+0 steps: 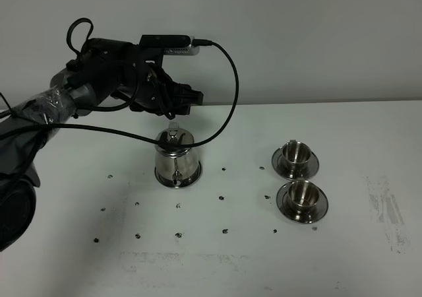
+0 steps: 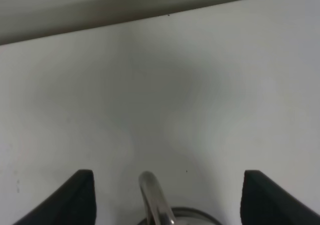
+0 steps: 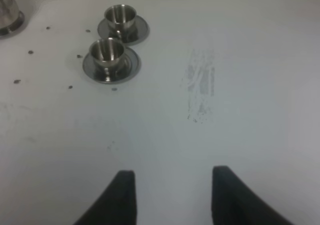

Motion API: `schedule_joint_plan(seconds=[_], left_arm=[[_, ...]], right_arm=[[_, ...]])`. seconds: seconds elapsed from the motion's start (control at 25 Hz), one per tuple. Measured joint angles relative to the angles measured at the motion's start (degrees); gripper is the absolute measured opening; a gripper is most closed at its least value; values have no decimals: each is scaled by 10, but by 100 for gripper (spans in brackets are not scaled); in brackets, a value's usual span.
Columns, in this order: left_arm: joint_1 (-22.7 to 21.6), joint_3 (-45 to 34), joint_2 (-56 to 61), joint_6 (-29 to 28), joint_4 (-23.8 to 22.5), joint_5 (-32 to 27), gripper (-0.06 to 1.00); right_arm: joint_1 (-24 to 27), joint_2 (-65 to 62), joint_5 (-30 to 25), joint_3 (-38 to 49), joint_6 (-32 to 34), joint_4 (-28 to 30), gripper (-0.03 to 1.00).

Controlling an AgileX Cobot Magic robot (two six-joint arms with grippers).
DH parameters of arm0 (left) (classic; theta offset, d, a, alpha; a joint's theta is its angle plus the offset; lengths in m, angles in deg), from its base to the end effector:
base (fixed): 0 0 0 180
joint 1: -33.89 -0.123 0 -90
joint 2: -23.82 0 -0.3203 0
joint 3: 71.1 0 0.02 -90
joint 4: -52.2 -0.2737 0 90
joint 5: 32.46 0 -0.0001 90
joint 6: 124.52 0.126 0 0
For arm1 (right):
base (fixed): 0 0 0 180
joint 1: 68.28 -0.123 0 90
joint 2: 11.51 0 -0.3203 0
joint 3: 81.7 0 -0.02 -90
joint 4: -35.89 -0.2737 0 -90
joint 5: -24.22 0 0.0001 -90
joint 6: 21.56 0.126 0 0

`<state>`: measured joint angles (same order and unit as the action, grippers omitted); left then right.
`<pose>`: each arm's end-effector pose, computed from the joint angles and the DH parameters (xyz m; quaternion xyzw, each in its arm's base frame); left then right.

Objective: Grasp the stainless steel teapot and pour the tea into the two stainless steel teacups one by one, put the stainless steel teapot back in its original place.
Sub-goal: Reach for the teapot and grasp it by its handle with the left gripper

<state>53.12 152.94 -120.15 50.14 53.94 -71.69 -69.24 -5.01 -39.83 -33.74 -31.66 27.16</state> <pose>0.5793 -0.2046 0.1886 0.1057 0.9311 -0.0870 0.3381 0.0025 0.0172 0.2755 -0.0889 0.8524 0.0350 0.5142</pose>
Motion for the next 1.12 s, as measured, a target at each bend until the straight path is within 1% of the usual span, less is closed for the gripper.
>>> schedule_joint_plan(seconds=[0.28, 0.6, 0.88, 1.12], left_arm=[[0, 0, -29, -1, 0, 13, 62], [-3, 0, -29, 0, -2, 21, 62], [-6, 0, -29, 1, -42, 7, 61], [-8, 0, -29, 3, -64, 5, 62]], right_arm=[[0, 0, 0, 0, 0, 0, 34], [0, 0, 0, 0, 0, 0, 34], [0, 0, 0, 0, 1, 0, 34], [0, 0, 0, 0, 1, 0, 34]])
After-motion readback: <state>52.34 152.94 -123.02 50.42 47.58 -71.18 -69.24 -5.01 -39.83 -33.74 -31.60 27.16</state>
